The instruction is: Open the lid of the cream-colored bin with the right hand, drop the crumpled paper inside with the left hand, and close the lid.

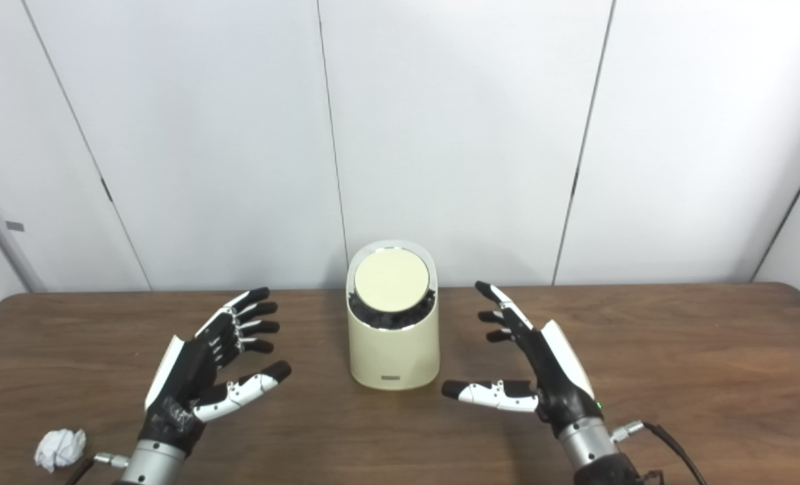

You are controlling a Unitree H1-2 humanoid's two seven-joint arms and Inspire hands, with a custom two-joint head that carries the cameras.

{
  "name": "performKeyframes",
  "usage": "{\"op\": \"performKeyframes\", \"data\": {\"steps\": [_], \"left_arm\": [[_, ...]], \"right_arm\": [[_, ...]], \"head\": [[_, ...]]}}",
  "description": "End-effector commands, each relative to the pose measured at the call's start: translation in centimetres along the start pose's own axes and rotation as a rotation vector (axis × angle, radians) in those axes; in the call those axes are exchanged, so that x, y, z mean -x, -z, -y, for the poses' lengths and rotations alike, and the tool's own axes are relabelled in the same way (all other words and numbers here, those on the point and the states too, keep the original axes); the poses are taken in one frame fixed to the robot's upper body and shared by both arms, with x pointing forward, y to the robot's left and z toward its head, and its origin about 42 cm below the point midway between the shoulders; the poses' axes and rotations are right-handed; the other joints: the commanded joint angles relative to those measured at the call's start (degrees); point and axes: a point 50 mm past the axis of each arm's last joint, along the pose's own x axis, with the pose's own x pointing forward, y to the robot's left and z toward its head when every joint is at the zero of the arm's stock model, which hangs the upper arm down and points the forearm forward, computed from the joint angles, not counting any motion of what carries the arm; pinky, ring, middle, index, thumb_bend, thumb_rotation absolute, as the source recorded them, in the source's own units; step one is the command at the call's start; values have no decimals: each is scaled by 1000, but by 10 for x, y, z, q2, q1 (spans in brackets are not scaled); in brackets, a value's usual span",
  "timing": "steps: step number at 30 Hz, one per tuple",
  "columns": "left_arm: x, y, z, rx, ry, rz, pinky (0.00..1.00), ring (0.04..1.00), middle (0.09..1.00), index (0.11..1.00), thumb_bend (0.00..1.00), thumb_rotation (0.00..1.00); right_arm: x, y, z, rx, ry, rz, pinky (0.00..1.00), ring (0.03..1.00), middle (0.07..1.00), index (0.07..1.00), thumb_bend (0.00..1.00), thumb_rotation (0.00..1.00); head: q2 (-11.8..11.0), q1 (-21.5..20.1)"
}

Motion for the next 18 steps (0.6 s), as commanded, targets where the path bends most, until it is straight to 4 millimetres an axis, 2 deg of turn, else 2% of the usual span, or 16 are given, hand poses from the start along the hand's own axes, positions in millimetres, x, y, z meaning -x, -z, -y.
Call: {"op": "performKeyframes", "data": {"steps": [1, 15, 18], "left_arm": [[-11, -18, -5, -7, -5, 100, 659, 753, 819, 867, 761, 250], [-10, -19, -5, -9, -1, 96, 658, 750, 822, 867, 763, 247], [-10, -19, -5, -8, 0, 97, 658, 749, 820, 865, 762, 238]], "right_arm": [[-11, -18, 8, 4, 28, 80, 726, 839, 940, 923, 800, 398], [-9, -20, 5, -3, 30, 75, 730, 843, 946, 926, 793, 384], [-11, -23, 3, 1, 44, 87, 729, 837, 940, 928, 804, 429]], "head": [[0, 0], [2, -2], [2, -2]]}}
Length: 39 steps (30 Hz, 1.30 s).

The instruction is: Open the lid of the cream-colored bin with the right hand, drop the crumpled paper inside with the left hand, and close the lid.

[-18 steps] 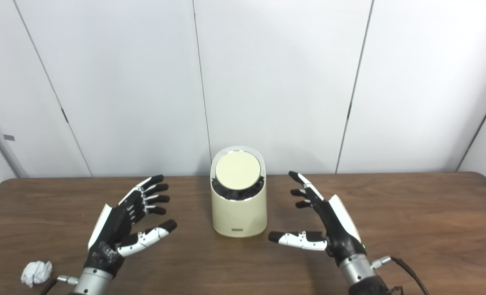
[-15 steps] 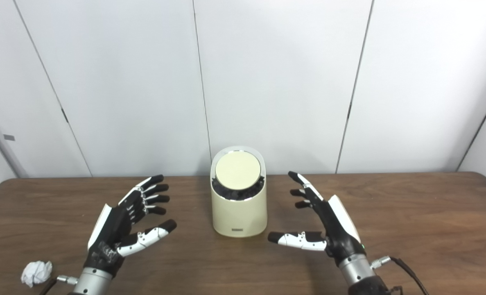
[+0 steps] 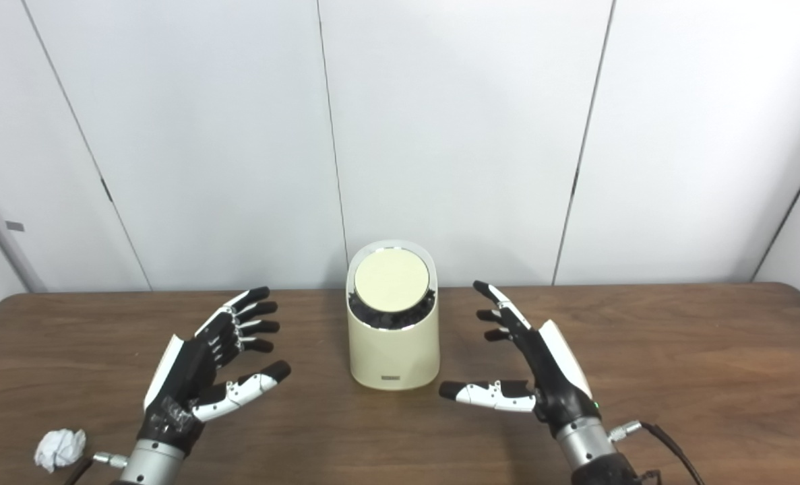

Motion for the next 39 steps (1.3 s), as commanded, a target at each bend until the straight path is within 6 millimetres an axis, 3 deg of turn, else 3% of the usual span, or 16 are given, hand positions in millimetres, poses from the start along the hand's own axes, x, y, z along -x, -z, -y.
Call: {"op": "performKeyframes", "data": {"steps": [1, 15, 22, 39], "left_arm": [[-10, -17, -4, -6, -3, 93, 656, 748, 820, 866, 761, 237], [-10, -17, 0, 9, 7, 91, 653, 753, 824, 873, 753, 227], [-9, -18, 2, 16, 9, 92, 673, 762, 829, 875, 752, 226], [-14, -21, 6, 27, 15, 98, 666, 755, 822, 868, 768, 240]], "right_arm": [[-13, -23, 5, 9, 48, 92, 727, 834, 936, 929, 803, 442], [-67, -55, 8, 19, 92, 121, 772, 884, 934, 946, 794, 423], [-90, -68, 12, 61, 101, 105, 715, 879, 932, 944, 798, 401], [-124, -70, 11, 183, 68, 39, 667, 836, 924, 942, 771, 393]], "head": [[1, 1], [0, 2], [2, 1], [6, -1]]}}
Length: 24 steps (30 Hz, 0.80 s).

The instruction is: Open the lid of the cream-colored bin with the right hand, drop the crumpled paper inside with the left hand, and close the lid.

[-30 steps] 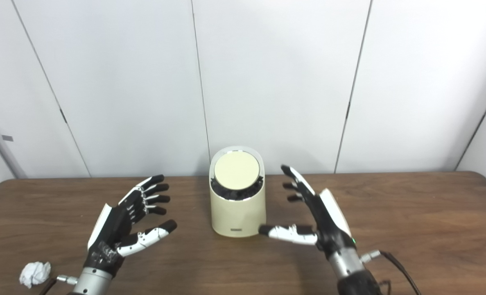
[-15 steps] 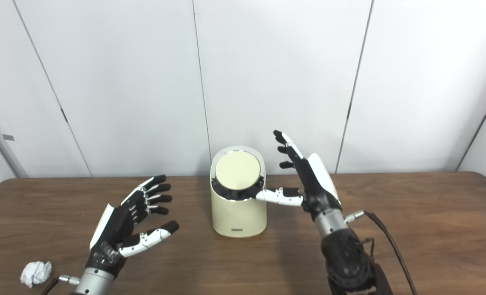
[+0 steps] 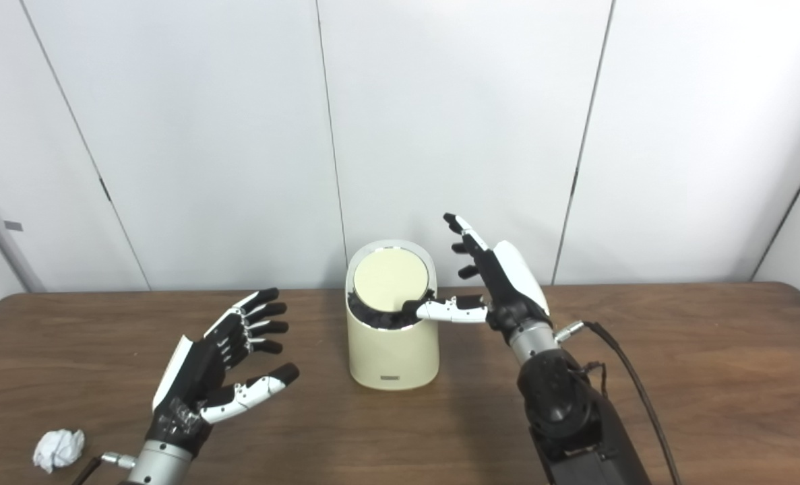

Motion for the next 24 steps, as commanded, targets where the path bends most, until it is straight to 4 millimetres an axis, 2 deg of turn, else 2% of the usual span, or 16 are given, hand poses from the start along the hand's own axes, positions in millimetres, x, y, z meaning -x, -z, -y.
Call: {"op": "performKeyframes", "data": {"steps": [1, 7, 18, 24], "left_arm": [[-14, -19, -1, 9, -4, 91, 667, 755, 821, 868, 769, 241], [-14, -19, 0, 6, 1, 91, 663, 756, 818, 863, 769, 239], [-14, -18, 2, 7, 9, 88, 662, 756, 820, 866, 772, 242], [-13, -19, 4, 6, 8, 91, 654, 753, 818, 863, 770, 231]], "right_arm": [[-21, -28, 15, 21, 64, 91, 664, 833, 922, 940, 772, 393], [-33, -27, 10, 29, 47, 71, 670, 844, 927, 934, 795, 416], [-47, -29, 6, 43, 57, 79, 675, 841, 917, 913, 800, 386], [-52, -32, 5, 78, 52, 80, 720, 869, 921, 917, 788, 390]], "head": [[0, 0], [2, -1], [1, 3], [3, 3]]}}
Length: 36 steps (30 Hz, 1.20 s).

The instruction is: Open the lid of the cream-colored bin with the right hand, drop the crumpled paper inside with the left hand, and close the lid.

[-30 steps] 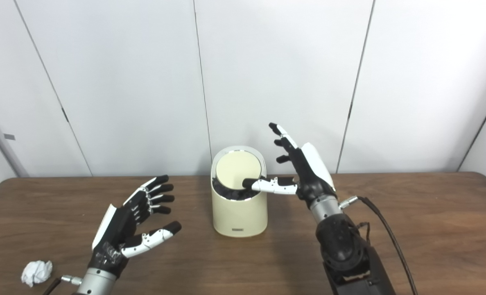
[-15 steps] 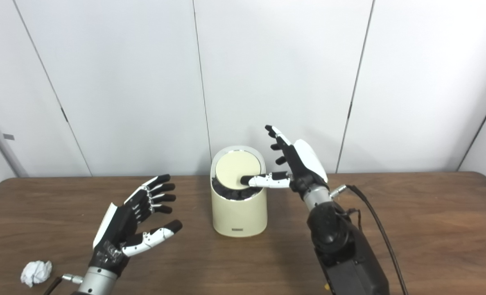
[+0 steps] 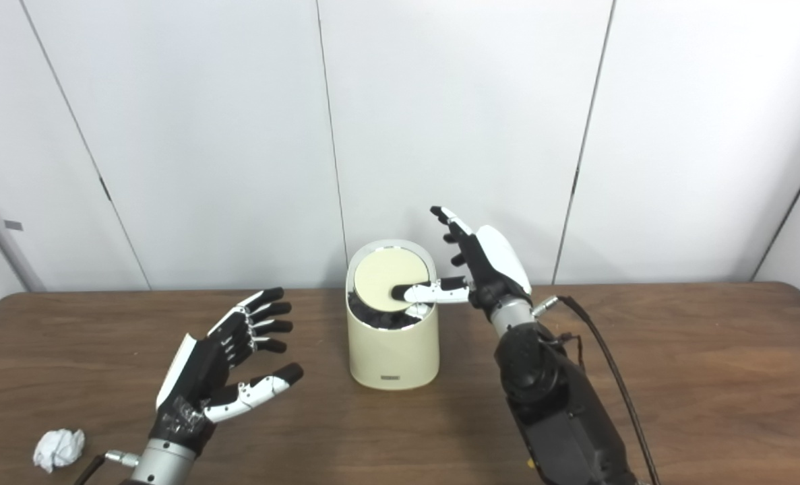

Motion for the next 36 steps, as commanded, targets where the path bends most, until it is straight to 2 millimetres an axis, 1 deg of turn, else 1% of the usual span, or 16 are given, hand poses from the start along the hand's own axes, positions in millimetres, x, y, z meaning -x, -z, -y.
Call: {"op": "performKeyframes", "data": {"steps": [1, 4, 8, 13, 16, 19, 20, 27, 32, 36], "left_arm": [[-12, -17, 0, 3, -1, 85, 656, 754, 818, 863, 770, 233], [-12, -16, 0, 8, 1, 84, 658, 755, 821, 866, 756, 215], [-11, -17, 1, 5, 2, 85, 660, 753, 820, 868, 754, 222], [-10, -18, 2, 4, -1, 83, 668, 755, 817, 867, 759, 219], [-9, -18, 2, 8, 0, 84, 668, 757, 820, 868, 760, 226], [-9, -19, 2, 9, 0, 85, 663, 756, 819, 869, 759, 223], [-8, -19, 2, 12, 0, 85, 663, 757, 819, 869, 759, 223], [-7, -21, 2, 16, 1, 82, 667, 760, 821, 871, 754, 227], [-6, -21, 1, 11, 0, 82, 666, 754, 819, 870, 754, 227], [-6, -21, 1, 12, -3, 80, 665, 751, 819, 869, 758, 231]], "right_arm": [[-15, -26, 17, 15, 62, 97, 720, 868, 918, 915, 789, 388], [-17, -27, 15, 17, 53, 95, 706, 860, 913, 913, 791, 365], [-17, -31, 14, 28, 42, 90, 673, 841, 911, 921, 782, 368], [-17, -35, 12, 51, 33, 98, 713, 862, 911, 921, 786, 373], [-18, -36, 13, 73, 30, 101, 715, 859, 907, 918, 795, 371], [-18, -37, 13, 115, 21, 106, 723, 861, 906, 919, 813, 306], [-18, -38, 14, 133, 18, 107, 722, 861, 907, 919, 814, 302], [-16, -35, 18, 258, -10, 97, 635, 844, 926, 910, 875, 169], [-13, -32, 19, 303, -28, 57, 642, 850, 935, 899, 894, 82], [-11, -31, 19, 347, -44, 13, 663, 855, 937, 897, 867, 22]], "head": [[0, 0], [0, 0], [2, 0], [5, 1], [6, 1], [9, 2], [9, 2], [15, 2], [17, 2], [18, 2]]}}
